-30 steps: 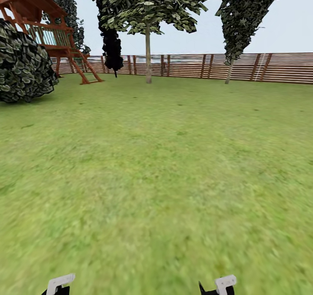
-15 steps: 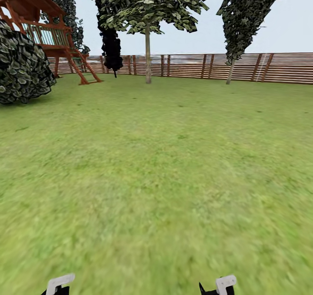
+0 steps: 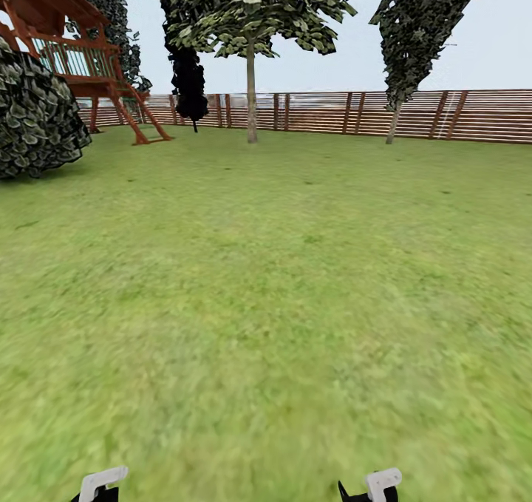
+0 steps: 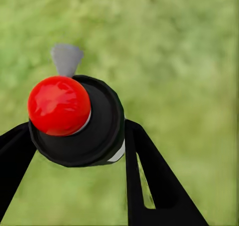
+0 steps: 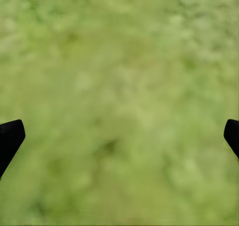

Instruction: In the garden, pick up the pesticide atomizer on the floor and spray pesticide onto both trees until each tree trunk is fully covered.

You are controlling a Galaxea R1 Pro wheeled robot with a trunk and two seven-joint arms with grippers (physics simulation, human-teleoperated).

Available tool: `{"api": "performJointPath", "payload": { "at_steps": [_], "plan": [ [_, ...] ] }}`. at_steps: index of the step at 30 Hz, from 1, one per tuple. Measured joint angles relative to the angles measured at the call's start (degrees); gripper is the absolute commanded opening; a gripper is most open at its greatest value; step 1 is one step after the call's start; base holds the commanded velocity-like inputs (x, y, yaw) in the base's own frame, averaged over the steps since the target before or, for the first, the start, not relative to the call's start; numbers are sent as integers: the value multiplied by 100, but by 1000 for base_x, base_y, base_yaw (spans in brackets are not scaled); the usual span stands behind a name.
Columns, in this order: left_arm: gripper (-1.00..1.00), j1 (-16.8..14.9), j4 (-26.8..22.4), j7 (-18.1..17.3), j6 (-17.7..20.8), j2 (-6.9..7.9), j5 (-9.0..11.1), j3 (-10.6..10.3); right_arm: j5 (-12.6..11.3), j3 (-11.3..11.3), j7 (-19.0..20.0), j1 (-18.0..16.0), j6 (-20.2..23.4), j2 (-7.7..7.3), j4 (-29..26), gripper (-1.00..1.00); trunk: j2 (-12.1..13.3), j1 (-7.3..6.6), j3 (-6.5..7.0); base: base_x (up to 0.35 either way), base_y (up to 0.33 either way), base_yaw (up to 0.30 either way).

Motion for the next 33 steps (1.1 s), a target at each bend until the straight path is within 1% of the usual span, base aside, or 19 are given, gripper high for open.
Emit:
{"api": "performJointPath", "payload": {
  "at_steps": [33],
  "plan": [
    [-100,-1,0,62,-9,17,13,1,1,0,-3,0,0,-4,0,100,0,0,0,339,0,0]
  ]
}}
